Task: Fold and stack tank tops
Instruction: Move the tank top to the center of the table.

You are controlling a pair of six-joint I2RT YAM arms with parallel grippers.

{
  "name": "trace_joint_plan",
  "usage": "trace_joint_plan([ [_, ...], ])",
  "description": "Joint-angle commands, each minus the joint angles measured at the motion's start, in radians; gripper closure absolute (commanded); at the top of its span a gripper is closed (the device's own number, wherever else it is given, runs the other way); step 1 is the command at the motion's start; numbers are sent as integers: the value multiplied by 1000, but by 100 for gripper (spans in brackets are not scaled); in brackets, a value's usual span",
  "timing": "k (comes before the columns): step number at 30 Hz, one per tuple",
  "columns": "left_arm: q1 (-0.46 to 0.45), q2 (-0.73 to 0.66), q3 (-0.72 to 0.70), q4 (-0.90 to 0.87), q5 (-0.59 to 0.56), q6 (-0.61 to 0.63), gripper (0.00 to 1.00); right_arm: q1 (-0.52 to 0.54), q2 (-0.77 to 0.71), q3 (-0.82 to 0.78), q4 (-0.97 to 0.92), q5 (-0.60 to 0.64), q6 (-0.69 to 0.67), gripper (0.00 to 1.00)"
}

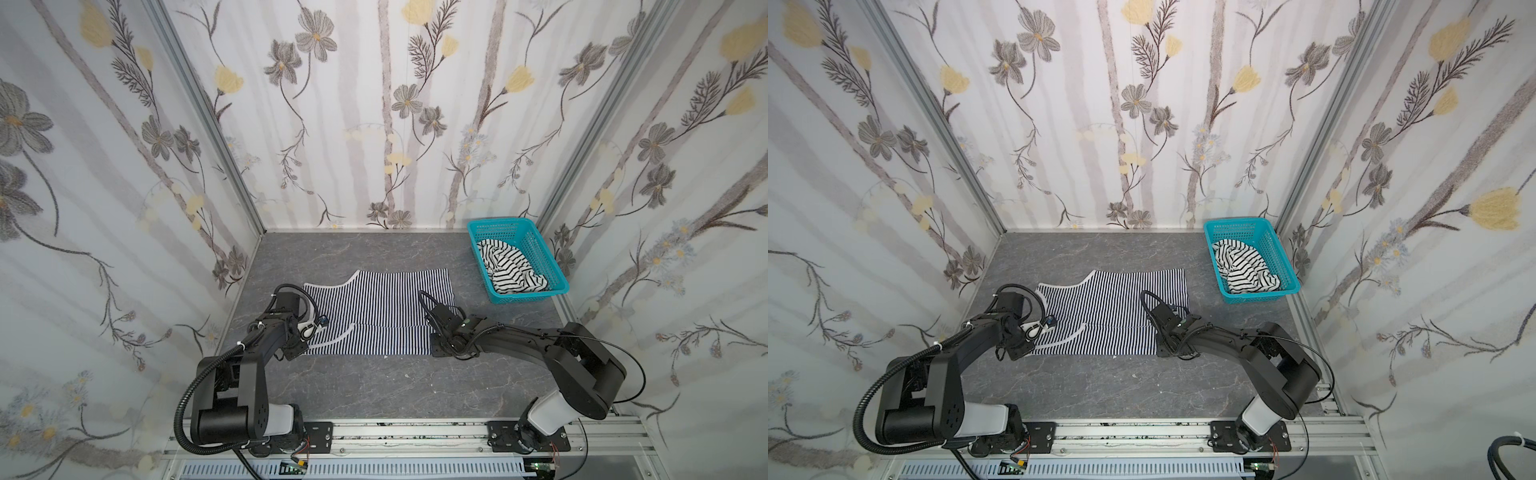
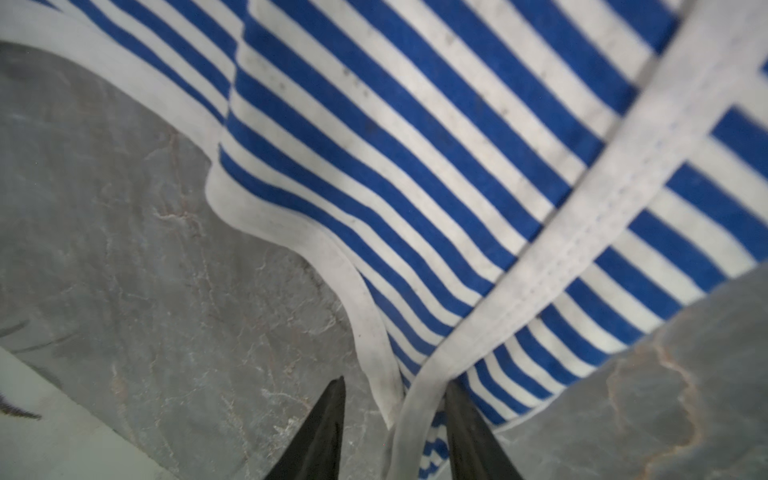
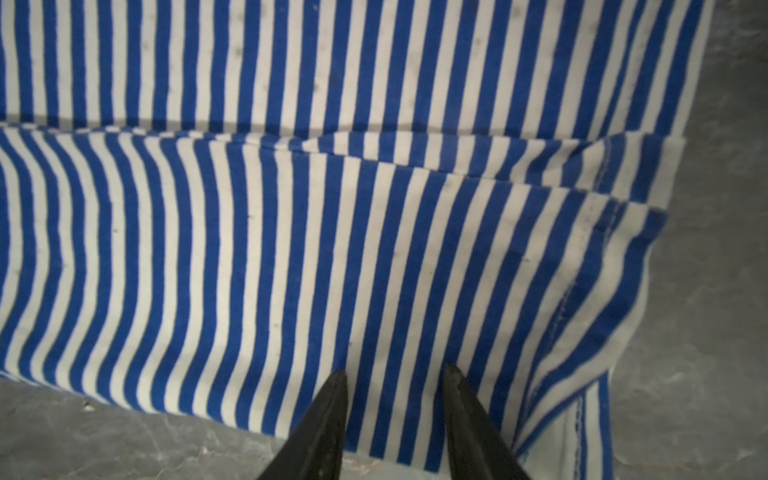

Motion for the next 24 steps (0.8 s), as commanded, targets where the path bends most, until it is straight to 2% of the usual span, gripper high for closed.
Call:
trace_joint_plan([
  [1, 34, -1, -88, -134, -73, 117, 58, 53, 1, -28, -118, -97, 73, 60],
  [10, 114, -81, -93, -209, -62, 190, 60, 141, -58, -52, -159, -151, 122, 60],
  [15, 118, -114, -17, -250, 0, 166, 59, 164, -105, -12, -203, -162, 136, 60],
  [18, 118, -111, 49, -274, 50, 138, 55, 155, -145, 26, -242, -124, 135, 58],
  [21, 117, -99, 122, -284, 117, 105, 52, 126, -190, 68, -253, -118, 130, 52],
  [24, 114, -86, 203, -293, 195, 55, 41, 96, -221, 111, -253, -110, 119, 45],
])
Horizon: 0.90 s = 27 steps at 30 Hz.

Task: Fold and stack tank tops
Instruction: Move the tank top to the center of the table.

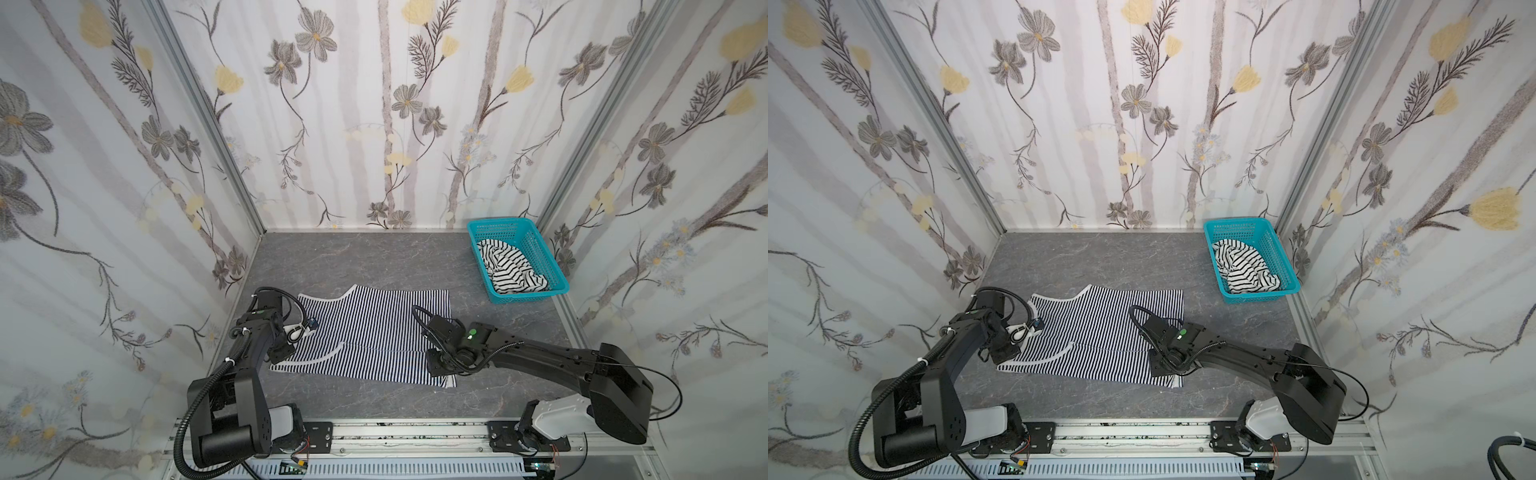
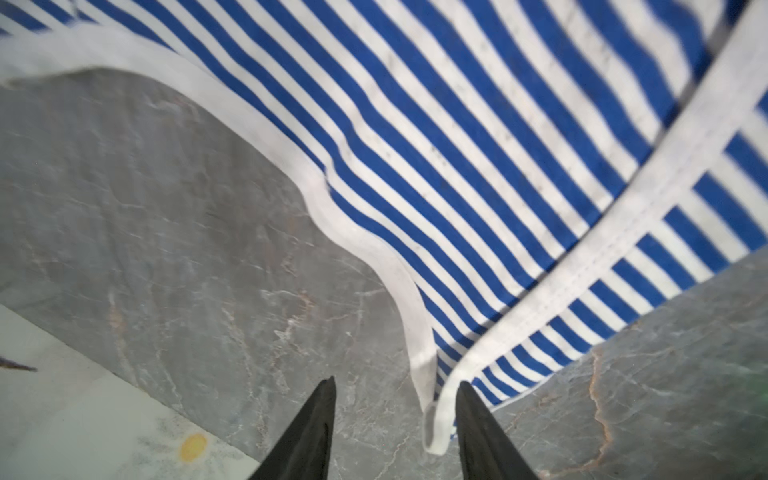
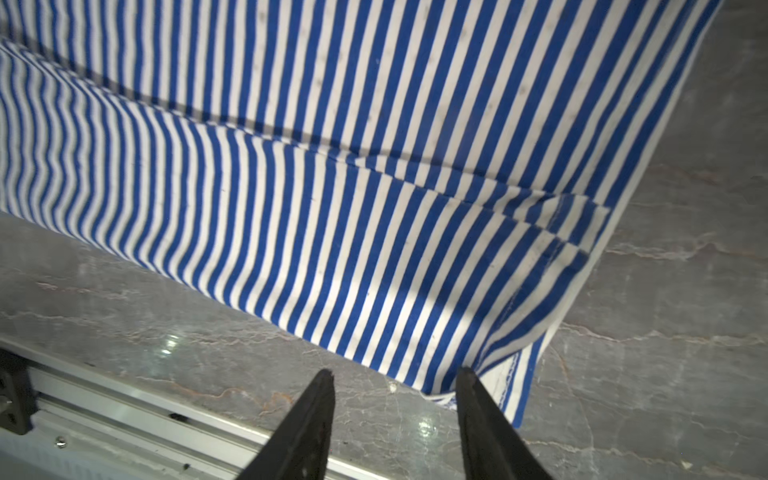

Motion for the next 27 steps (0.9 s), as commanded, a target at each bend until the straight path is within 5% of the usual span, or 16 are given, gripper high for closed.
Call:
trace_joint_plan([
  [1, -5, 14, 73, -46, 126, -68, 38, -28, -28, 42, -9, 33, -1, 41],
  [13, -103, 184, 355, -47, 332, -340, 27, -217, -25, 199, 37, 62, -107, 33],
  [21, -176, 448, 693, -36, 402, -698, 33, -323, 25, 231, 167, 80, -139, 37],
  [27, -234, 605, 861, -4, 306, -853, 32, -390, 124, 286, 209, 88, -189, 38],
])
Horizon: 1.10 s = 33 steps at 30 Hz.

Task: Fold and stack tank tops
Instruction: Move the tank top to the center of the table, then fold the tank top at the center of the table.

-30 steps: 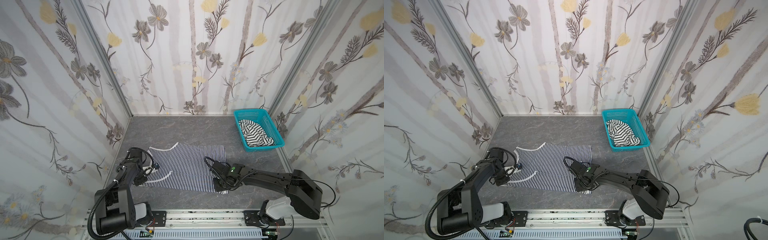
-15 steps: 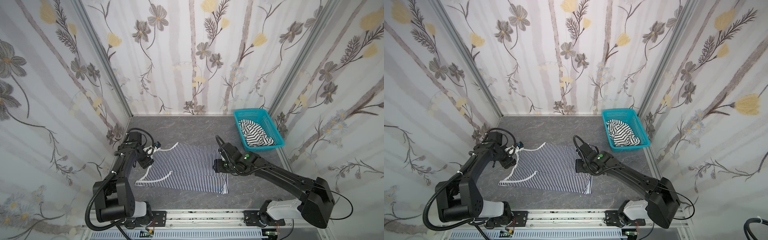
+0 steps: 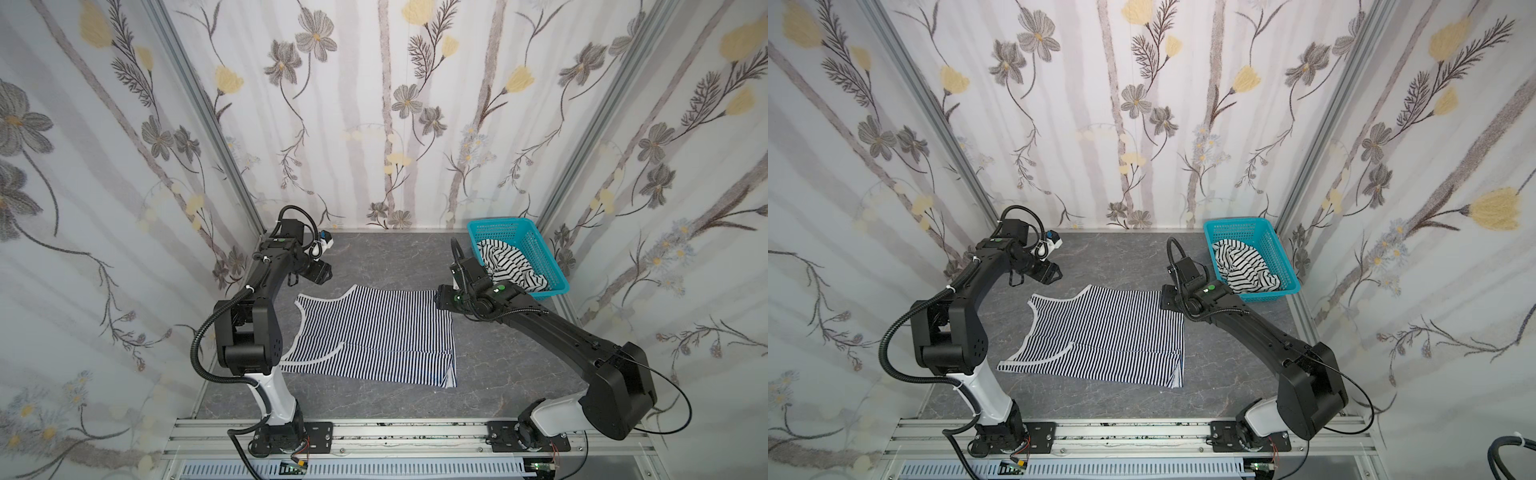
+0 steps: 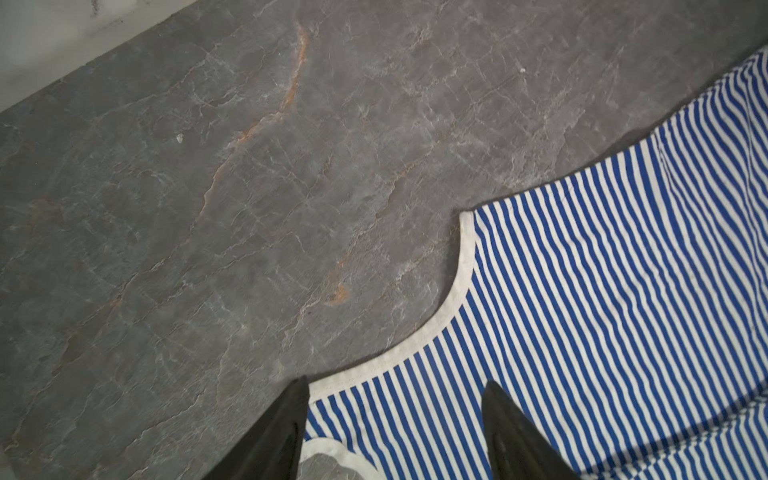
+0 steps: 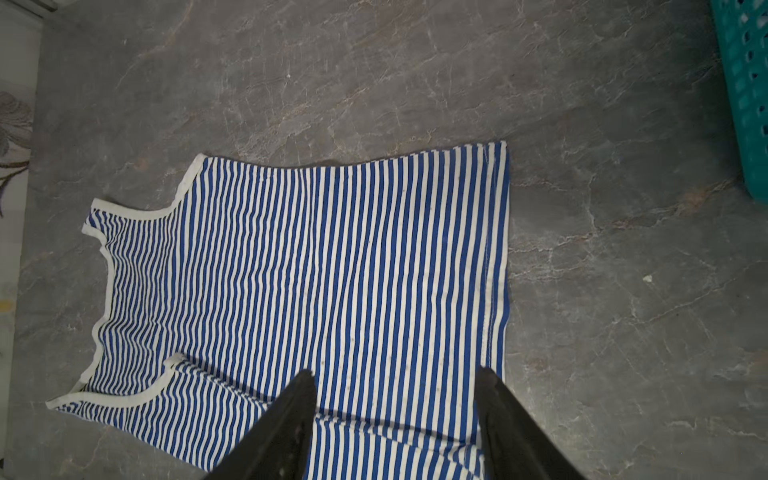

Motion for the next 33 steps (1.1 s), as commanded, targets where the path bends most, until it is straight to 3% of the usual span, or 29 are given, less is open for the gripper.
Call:
trace_joint_plan([
  [1, -33, 72, 69, 18, -71, -138, 32, -36, 62, 50, 56, 4, -53, 38],
  [12, -142, 272, 252, 90, -237, -227, 29, -171, 306, 328, 24, -58, -112, 37],
  [20, -178, 412, 396, 90, -228, -259, 28, -215, 487, 478, 9, -97, -111, 37],
  [23, -192, 456, 426, 89, -227, -258, 28, -223, 545, 514, 1, -101, -97, 42],
  [27, -206, 456, 379, 88, -211, -236, 32, -224, 574, 500, -7, -100, -89, 48],
  [33, -207, 390, 232, 91, -149, -212, 37, -215, 554, 393, 31, -107, -90, 49],
])
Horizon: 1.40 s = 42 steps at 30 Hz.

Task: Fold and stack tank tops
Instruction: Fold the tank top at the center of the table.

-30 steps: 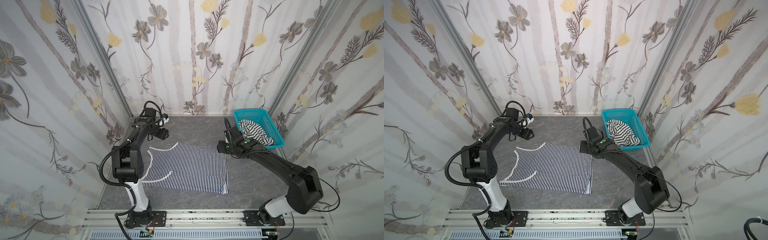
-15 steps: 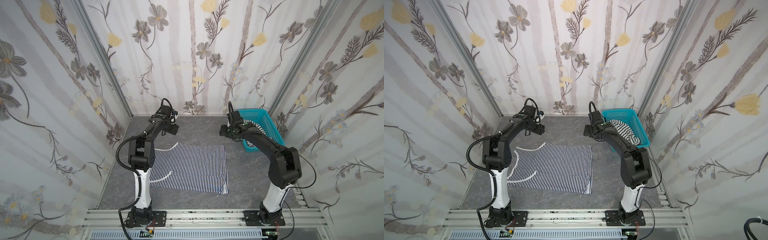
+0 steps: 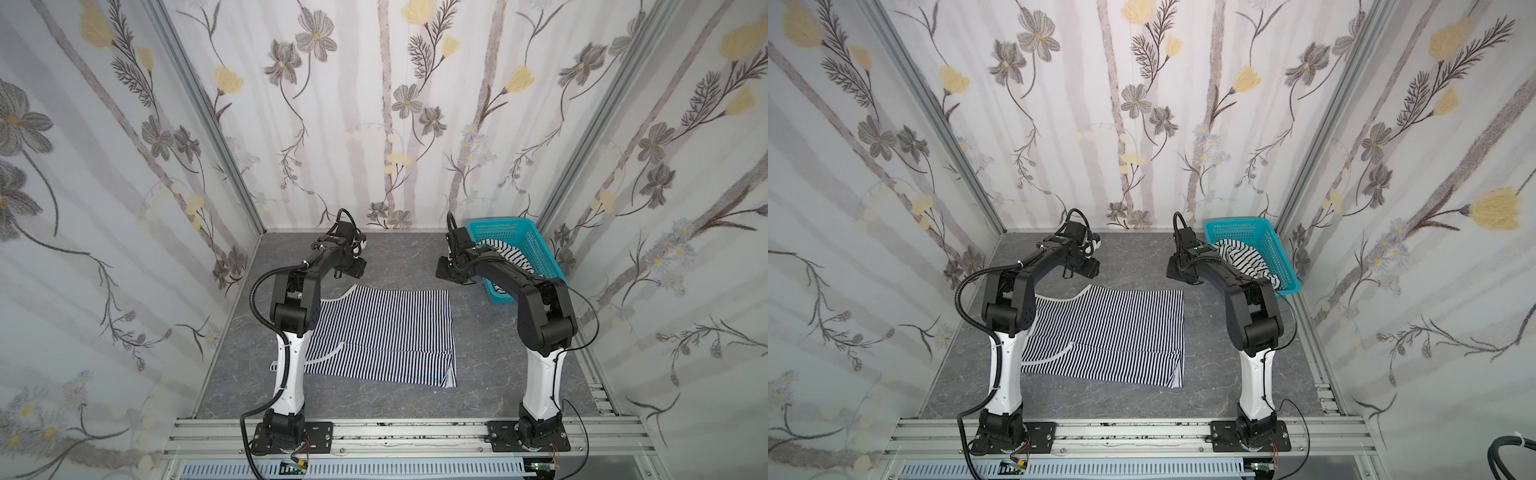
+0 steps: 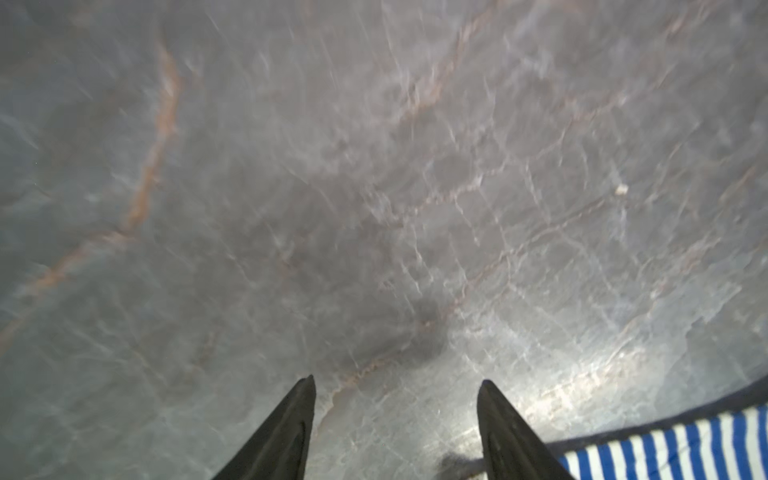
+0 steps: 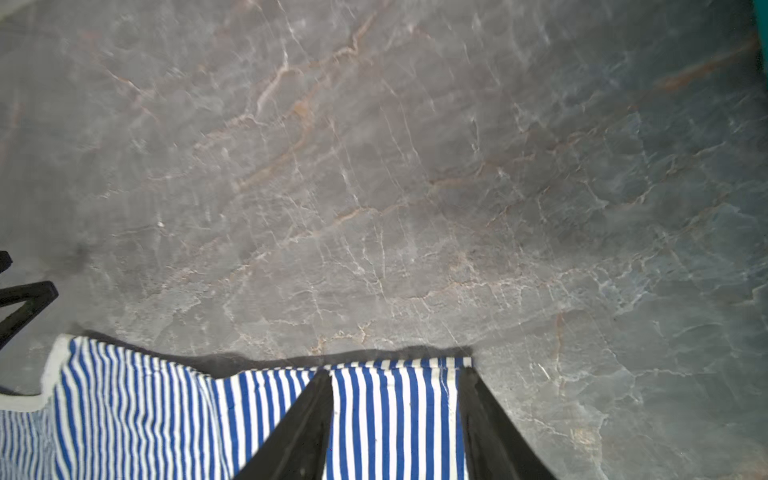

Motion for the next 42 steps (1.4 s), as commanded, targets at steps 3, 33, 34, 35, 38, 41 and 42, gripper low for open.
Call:
trace_joint_plan([
  [3, 3, -73, -98, 4, 66, 29, 37, 1, -19, -77, 51, -3, 1, 49],
  [33, 4, -197, -286, 51, 102, 51, 36, -29, 4, -171, 164, -71, -2, 84],
  [34, 4, -189, -282, 52, 90, 51, 36, -29, 0, -174, 169, -76, -1, 86],
  [35, 4, -181, -276, 53, 77, 48, 36, -28, -5, -174, 175, -83, -1, 89],
  [38, 4, -168, -266, 59, 55, 39, 36, -29, -19, -174, 179, -95, 2, 94],
  [41, 4, -168, -262, 63, 59, 36, 36, -29, -35, -178, 178, -95, 0, 97],
  [42, 5, -168, -260, 62, 57, 35, 36, -29, -39, -179, 178, -95, -2, 97],
])
